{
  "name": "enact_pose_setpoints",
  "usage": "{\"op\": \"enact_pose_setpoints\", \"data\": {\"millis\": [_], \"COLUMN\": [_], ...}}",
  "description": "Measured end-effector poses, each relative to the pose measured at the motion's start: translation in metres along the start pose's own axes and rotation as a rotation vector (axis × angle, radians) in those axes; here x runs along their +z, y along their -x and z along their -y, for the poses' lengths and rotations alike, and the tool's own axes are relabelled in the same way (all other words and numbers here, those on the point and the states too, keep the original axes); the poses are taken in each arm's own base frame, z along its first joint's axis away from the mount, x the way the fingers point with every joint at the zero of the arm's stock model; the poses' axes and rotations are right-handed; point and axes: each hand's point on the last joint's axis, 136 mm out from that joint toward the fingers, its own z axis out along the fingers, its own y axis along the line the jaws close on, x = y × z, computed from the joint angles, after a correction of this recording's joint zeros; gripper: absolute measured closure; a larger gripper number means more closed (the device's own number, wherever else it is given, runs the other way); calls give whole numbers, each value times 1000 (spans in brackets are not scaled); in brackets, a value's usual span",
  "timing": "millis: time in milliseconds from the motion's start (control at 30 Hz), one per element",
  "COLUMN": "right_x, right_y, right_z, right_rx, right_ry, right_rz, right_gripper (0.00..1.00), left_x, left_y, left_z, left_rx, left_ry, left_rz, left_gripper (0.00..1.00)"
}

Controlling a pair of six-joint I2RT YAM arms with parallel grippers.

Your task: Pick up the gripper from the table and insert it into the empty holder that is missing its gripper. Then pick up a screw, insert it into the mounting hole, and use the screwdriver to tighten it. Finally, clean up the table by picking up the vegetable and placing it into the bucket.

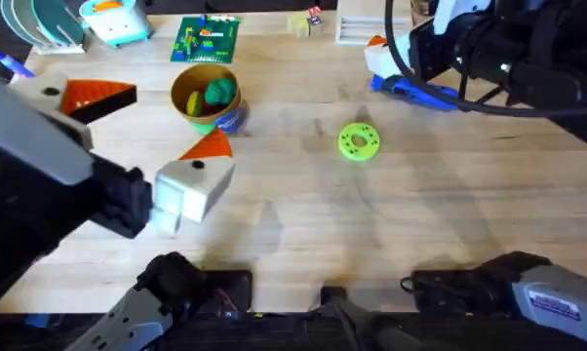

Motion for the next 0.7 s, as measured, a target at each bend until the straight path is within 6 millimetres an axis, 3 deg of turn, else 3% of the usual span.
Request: {"op": "enact_pose_setpoints", "data": {"millis": [67,200,300,500,700], "right_x": [0,0,0,0,0], "right_y": [-1,-2,-3,-4,-9], "right_z": [0,-1,-1,-1,-2], "right_rx": [0,0,-1,-1,-2], "right_ry": [1,2,3,4,8], "right_rz": [-4,-10,-12,-18,-38], "right_gripper": [7,7,7,9,7], "left_x": [4,6,7,15,17], "left_y": [-4,-39,-51,-54,-90], "left_z": [0,-1,-1,2,-4], "left_rx": [74,239,315,374,400], "left_ry": [6,-4,-17,-31,-25], "left_rz": [-33,-201,-272,-326,-485], "left_gripper": [9,7,9,9,10]}}
